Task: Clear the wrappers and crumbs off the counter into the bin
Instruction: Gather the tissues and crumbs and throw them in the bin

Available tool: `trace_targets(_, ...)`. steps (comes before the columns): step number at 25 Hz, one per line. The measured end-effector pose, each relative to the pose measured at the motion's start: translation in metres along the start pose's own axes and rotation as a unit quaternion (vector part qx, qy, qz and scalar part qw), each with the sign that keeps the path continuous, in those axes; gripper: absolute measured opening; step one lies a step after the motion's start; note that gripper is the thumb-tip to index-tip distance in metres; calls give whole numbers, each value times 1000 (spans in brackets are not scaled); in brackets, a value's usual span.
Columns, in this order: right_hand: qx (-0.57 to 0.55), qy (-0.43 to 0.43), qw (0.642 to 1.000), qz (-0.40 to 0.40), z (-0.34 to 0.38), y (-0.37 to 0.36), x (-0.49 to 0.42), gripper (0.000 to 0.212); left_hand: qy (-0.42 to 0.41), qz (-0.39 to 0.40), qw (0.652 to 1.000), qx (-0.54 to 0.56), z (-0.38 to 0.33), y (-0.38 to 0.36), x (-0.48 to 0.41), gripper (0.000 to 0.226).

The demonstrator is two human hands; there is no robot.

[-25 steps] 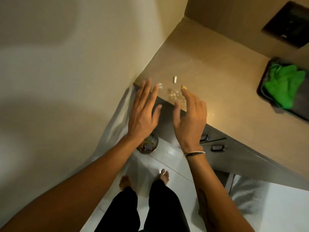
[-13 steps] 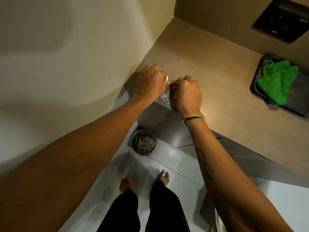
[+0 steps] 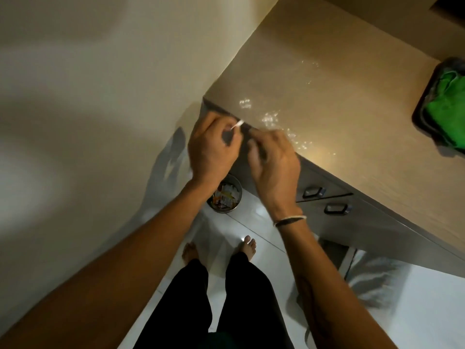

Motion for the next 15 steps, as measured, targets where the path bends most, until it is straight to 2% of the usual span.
trace_targets(2, -1, 12, 997, 77, 4, -36, 51, 22, 57, 7, 998, -19, 40, 9, 55, 4)
trace_targets(6, 43, -72, 957, 277, -47, -137, 128, 29, 190, 166, 965, -74, 133, -34, 152, 10)
trace_targets(8, 54, -99, 944, 310, -84, -191, 145, 30, 206, 215, 952, -78, 174, -75, 181, 14)
trace_targets(11, 84, -139, 933, 321, -140, -275, 161, 35, 211, 240, 943, -95, 236, -149, 210, 17)
trace_targets(13, 82, -173, 924, 331, -172, -327, 170, 41, 234, 246, 936, -96, 277, -198, 224, 29)
trace_targets(15, 59, -204, 919, 332, -195, -368, 180, 44, 262, 282, 914, -128, 307, -233, 236, 44)
Point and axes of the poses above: each hand's wrist, its own x-axis away from the middle knuckle, its own y-axis out of the back of the hand, z = x × y, the point moved 3 cm from there along -x, towards the middle knuckle, and after that the axes turned 4 degrees about x, right-handed, at the moved point
